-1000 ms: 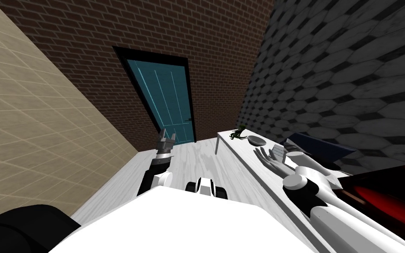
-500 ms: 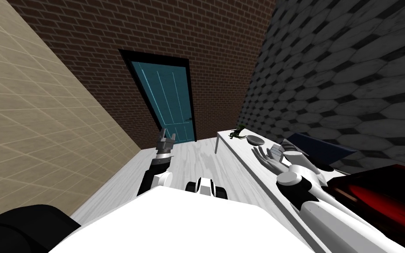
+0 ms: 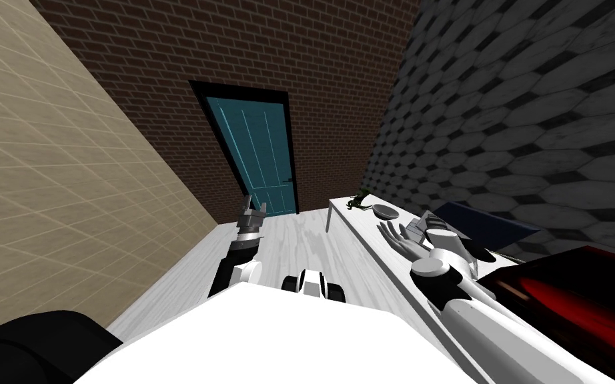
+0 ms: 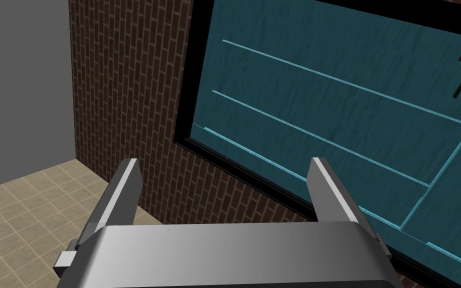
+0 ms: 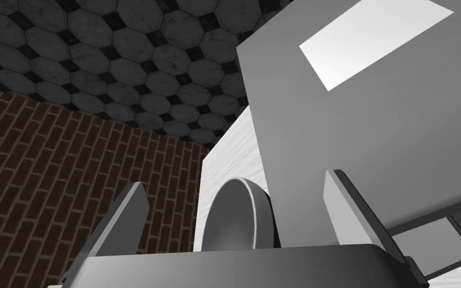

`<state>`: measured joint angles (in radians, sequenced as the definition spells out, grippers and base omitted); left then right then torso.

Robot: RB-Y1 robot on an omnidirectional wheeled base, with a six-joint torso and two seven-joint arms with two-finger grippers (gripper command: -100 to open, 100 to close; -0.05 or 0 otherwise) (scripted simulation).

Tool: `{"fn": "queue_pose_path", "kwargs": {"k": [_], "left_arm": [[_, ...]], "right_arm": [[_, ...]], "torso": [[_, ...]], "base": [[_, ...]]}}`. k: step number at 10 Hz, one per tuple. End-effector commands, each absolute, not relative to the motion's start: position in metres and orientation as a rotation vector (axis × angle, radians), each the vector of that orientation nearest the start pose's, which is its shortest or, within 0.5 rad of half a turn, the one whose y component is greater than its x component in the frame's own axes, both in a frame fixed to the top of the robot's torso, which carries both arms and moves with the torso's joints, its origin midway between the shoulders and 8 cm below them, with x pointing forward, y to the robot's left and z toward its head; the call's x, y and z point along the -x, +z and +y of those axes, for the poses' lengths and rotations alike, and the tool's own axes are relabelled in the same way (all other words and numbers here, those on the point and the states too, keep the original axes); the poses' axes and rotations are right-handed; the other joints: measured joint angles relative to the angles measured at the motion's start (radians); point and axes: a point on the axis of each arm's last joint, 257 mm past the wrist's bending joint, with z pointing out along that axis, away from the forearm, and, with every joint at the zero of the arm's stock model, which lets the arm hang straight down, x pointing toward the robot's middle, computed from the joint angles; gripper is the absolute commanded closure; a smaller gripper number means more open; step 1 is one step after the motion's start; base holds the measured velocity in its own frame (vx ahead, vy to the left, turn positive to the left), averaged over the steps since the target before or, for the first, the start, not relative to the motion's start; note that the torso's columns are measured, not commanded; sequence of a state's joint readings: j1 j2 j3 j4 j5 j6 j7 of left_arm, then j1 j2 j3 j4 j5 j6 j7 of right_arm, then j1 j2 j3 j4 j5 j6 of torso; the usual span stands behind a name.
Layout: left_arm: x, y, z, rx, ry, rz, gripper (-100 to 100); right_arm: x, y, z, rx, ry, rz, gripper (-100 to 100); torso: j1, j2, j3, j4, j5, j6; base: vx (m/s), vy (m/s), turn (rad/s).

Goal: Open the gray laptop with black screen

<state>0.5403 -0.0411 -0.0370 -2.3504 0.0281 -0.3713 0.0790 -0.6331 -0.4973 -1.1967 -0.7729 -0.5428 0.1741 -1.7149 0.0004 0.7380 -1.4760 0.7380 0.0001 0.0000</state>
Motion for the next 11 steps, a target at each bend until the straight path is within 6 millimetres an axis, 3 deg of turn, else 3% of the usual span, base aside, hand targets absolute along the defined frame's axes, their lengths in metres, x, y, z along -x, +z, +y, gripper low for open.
{"fn": "queue_pose_path", "kwargs": {"k": [1,7,10,11], "left_arm": [[-0.349,0.018,0.280,0.817,-1.393,0.598,0],[-0.349,0.018,0.280,0.817,-1.393,0.599,0],[-0.349,0.018,0.280,0.817,-1.393,0.599,0],[-0.349,0.018,0.280,0.817,-1.393,0.599,0]], "right_arm": [[-0.496,-0.186,-0.738,1.158,-1.847,1.901,-100],[-0.501,-0.204,-0.716,0.762,-1.657,1.963,-100],[-0.503,-0.212,-0.707,0.629,-1.583,1.977,-100],[-0.502,-0.207,-0.712,0.664,-1.608,1.972,-100]], "torso": [[0.000,0.001,0.000,0.000,0.000,0.000],[-0.001,0.001,0.000,0.000,-0.001,0.000],[0.000,-0.002,-0.001,-0.001,-0.001,0.000],[0.000,-0.002,-0.001,-0.001,-0.001,0.000]], "base": [[-0.062,-0.051,0.038],[-0.055,-0.053,0.044],[-0.053,-0.045,0.038],[-0.025,-0.018,0.010]]}}
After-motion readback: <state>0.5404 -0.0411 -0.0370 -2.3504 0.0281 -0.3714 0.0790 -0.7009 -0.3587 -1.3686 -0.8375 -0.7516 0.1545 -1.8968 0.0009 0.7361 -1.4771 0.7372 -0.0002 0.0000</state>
